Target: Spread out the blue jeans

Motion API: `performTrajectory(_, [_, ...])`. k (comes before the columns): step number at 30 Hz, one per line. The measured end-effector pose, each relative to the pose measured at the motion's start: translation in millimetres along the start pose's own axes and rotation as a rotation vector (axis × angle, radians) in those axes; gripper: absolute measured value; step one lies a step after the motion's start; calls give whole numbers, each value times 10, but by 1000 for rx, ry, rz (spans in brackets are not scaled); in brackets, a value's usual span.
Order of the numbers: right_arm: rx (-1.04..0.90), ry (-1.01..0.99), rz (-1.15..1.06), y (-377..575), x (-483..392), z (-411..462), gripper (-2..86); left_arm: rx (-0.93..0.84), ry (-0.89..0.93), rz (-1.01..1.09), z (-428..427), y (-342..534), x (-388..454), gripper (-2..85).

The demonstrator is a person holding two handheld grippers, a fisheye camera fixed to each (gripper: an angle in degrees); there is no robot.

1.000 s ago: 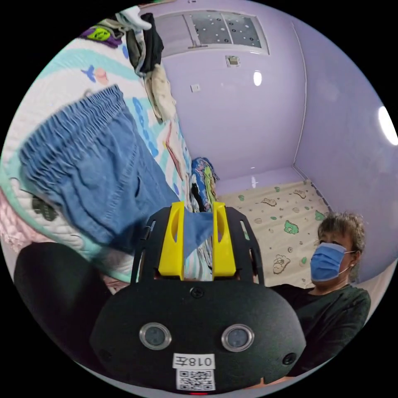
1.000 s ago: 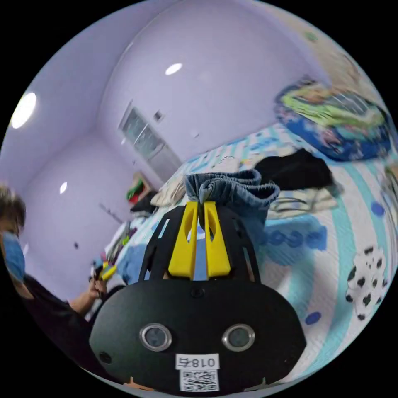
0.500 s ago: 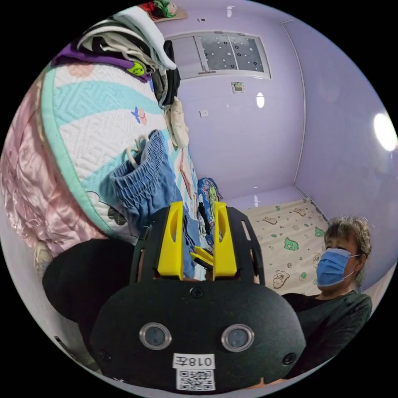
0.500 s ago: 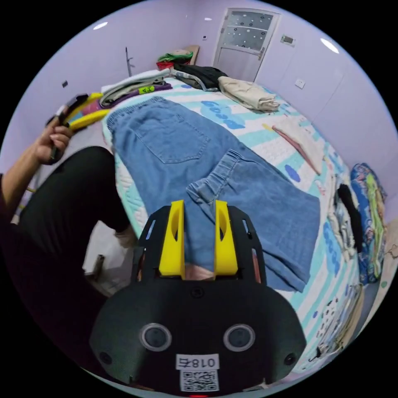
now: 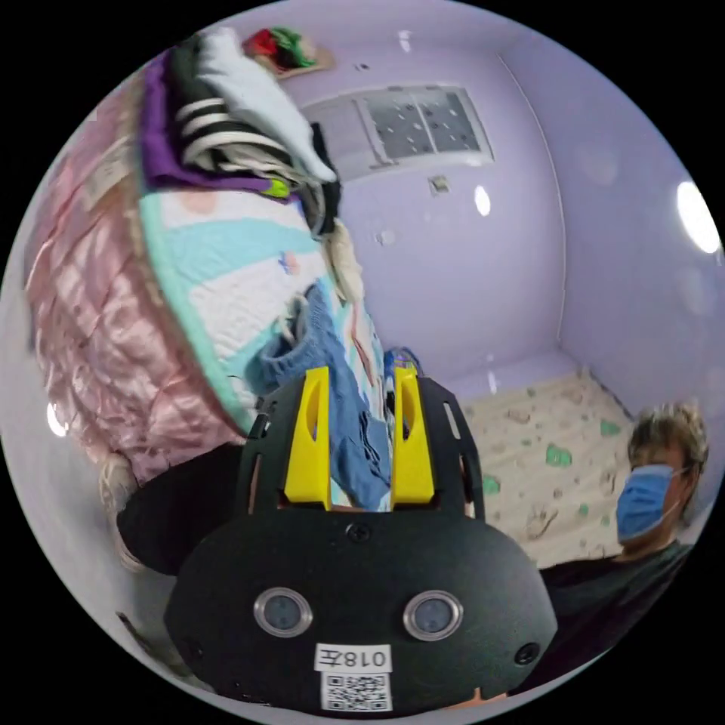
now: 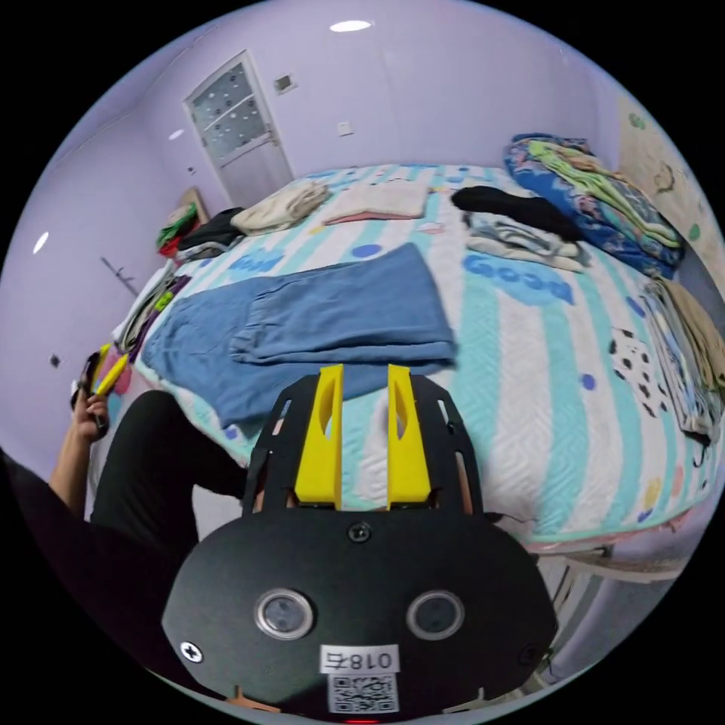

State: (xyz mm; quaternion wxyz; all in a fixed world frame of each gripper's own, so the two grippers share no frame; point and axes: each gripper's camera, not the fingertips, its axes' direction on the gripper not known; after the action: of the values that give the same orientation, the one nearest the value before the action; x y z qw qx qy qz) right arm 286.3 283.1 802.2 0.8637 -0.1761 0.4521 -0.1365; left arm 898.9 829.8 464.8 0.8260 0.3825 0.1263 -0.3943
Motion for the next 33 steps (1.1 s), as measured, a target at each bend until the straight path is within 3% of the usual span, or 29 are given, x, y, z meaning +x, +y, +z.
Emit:
performTrajectory(4, [14, 25, 100, 39, 614, 48, 93, -245, 53, 276, 941, -297, 962, 113])
performTrajectory(8, [121, -166, 263, 65, 1269, 179, 91, -460, 159, 433, 2221, -469, 1753, 112])
performTrajectory(10, [169, -283, 335, 53, 1579, 263, 91, -603, 196, 506, 3282, -481, 2165, 112])
performTrajectory(15, [92, -455, 332, -108, 2123, 630, 95, -856, 242, 523, 5522, -188, 2437, 112])
performTrajectory(19, [-15, -547, 170, -299, 2231, 871, 64, -948, 200, 403, 6838, 31, 2072, 112])
performTrajectory(24, [-67, -505, 84, -317, 2192, 846, 18, -868, 35, 228, 7210, -9, 1401, 75])
performTrajectory(27, [-56, -497, 44, -270, 2073, 548, 13, -749, 153, 51, 7050, -149, 949, 68])
performTrajectory(33, [-180, -336, -33, 192, 1987, 300, 14, -707, 144, 104, 6957, -269, 923, 81])
